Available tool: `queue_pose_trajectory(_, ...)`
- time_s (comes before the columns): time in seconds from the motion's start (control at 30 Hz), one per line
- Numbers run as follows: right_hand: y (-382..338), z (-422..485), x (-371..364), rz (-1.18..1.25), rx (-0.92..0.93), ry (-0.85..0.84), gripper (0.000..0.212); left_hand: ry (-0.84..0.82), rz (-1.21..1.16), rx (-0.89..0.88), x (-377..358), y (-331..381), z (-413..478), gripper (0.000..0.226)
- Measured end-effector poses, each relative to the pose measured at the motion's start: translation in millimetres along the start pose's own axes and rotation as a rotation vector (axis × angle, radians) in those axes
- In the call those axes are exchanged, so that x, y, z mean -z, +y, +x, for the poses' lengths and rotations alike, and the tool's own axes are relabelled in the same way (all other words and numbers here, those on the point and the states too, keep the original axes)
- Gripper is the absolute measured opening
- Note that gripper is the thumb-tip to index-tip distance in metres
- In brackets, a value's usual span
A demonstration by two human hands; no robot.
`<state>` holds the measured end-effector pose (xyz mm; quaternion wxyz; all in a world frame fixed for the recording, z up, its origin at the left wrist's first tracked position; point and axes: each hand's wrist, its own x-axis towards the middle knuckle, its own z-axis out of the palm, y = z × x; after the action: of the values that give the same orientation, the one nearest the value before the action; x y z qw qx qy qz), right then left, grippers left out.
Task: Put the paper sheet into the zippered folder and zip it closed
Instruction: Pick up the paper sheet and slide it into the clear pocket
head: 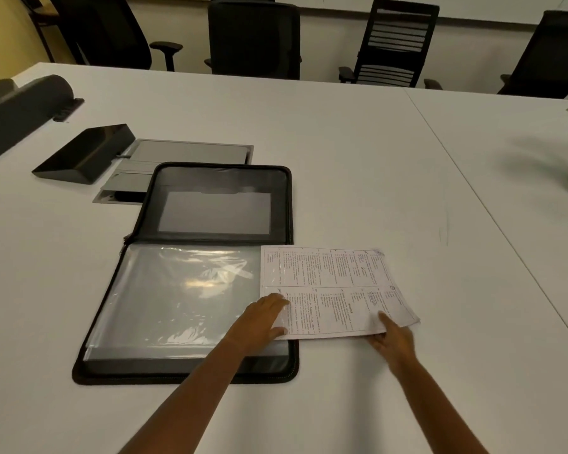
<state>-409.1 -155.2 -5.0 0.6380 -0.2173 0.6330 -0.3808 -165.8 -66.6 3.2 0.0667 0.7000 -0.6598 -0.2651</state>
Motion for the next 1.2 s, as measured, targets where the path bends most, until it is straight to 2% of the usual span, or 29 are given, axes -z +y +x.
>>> queue_pose_trajectory(0.13, -31.7, 20.0, 23.2, -0.203, 0.108, 0.123, 0.049, 0.087, 0.111, 0.086, -1.4, -5.0, 3.2, 0.062)
queue_pose_trajectory(0.33, -54.8, 29.4, 25.3, -0.477, 0.152, 0.005, 0.042, 0.052, 0.245, 0.186, -2.2, -11.3, 6.1, 0.063)
queue_pose_trajectory(0.77, -14.2, -18.2, -24.7, -0.433, 0.154, -0.221, 0.037, 0.034, 0.256, 0.180, -5.7, -14.2, 10.5, 0.060)
queue_pose_trajectory(1.2, 24.5, -33.8, -86.2, -0.637, 0.115, -0.294, 0.029, 0.024, 0.263, 0.155, -2.0, -25.1, 4.4, 0.057)
